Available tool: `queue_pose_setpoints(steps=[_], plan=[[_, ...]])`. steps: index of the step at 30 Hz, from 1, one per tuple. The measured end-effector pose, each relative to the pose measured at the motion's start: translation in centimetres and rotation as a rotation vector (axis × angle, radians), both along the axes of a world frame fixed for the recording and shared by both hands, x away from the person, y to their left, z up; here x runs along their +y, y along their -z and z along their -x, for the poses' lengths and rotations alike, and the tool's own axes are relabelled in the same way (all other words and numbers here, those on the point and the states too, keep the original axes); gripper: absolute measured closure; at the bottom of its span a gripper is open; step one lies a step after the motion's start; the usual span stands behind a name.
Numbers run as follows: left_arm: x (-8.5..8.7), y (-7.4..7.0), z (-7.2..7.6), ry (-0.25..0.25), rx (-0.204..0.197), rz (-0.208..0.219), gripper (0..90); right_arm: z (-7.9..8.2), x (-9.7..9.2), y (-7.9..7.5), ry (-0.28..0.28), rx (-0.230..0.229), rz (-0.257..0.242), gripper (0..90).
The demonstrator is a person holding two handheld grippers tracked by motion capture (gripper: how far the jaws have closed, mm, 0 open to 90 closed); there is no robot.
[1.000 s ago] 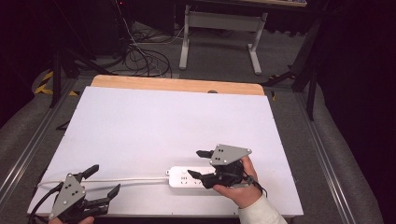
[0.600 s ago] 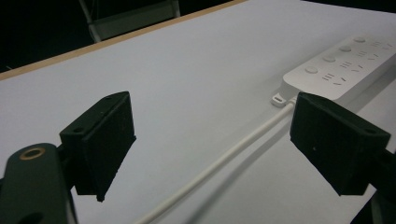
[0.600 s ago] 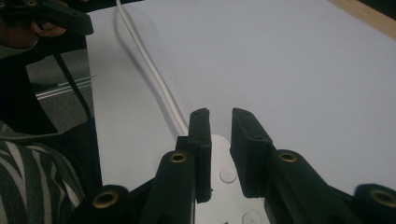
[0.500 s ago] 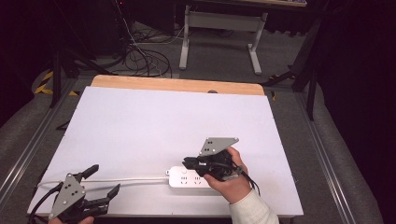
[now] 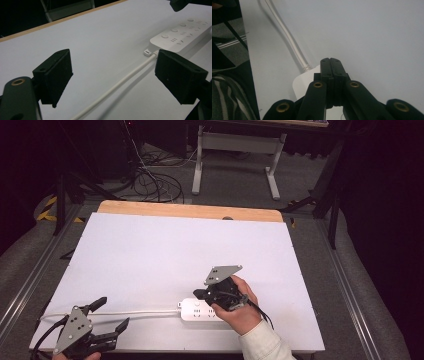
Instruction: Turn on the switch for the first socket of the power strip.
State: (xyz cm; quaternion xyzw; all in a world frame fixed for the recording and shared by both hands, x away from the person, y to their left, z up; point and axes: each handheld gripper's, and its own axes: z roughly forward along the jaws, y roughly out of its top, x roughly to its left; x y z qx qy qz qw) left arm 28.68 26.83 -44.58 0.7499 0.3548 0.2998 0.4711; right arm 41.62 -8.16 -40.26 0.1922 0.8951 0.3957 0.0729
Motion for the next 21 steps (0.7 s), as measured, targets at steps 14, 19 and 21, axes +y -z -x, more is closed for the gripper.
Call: queue_pose_setpoints(steps=[14,19,21], plan=[[-0.1,0.0,0.0,0.003,0.006,0.002,15.2,-0.9,1.1,1.7,0.01,0.022,0.11,90.0],[-0.1,0.0,0.0,0.004,0.005,-0.001,15.1,-1.1,1.4,2.5,0.013,0.043,0.143,90.0],[-0.1,0.1,0.0,0.0,0.007,0.006,15.1,-1.2,1.4,2.5,0.012,0.048,0.144,90.0]])
